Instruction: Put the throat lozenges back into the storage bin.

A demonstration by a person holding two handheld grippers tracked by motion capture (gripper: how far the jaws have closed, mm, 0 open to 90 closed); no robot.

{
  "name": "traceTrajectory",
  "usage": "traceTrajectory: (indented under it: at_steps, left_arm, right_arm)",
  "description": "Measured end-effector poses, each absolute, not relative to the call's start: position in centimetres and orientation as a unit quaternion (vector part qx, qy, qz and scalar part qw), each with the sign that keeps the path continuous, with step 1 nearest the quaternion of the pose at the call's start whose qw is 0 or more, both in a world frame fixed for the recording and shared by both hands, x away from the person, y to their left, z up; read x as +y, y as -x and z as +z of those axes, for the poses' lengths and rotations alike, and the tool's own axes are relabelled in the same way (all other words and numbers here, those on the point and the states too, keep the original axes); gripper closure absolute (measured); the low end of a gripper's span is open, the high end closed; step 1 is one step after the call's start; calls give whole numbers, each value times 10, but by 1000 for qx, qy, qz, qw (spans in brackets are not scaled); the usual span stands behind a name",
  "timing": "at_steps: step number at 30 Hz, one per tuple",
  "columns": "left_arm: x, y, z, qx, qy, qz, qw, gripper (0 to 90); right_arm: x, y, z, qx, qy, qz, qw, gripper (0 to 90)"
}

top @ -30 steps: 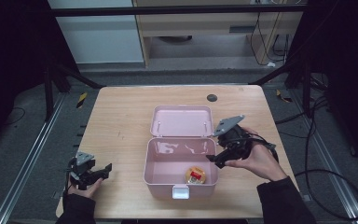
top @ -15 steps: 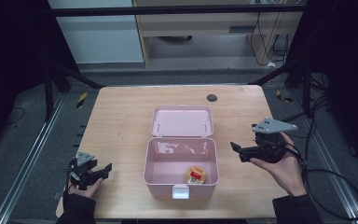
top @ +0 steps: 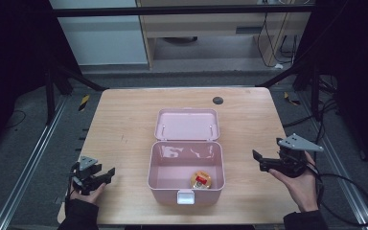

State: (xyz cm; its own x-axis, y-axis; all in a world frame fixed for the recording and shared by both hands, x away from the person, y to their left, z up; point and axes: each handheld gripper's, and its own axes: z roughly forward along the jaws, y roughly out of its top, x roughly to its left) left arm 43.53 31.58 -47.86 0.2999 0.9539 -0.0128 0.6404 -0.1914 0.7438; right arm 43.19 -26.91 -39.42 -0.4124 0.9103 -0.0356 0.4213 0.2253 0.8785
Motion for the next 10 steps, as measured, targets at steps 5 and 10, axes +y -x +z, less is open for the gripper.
traceTrajectory:
  at_steps: [5, 10]
  left_arm:
    - [316, -436, -479, 544, -734, 237, 330, 390]
    - [317, -436, -479, 545, -734, 236, 329, 378]
  right_arm:
    - [-281, -433, -420, 719, -478, 419, 282, 73]
    - [-291, -436, -436, 711, -500, 404, 283, 75]
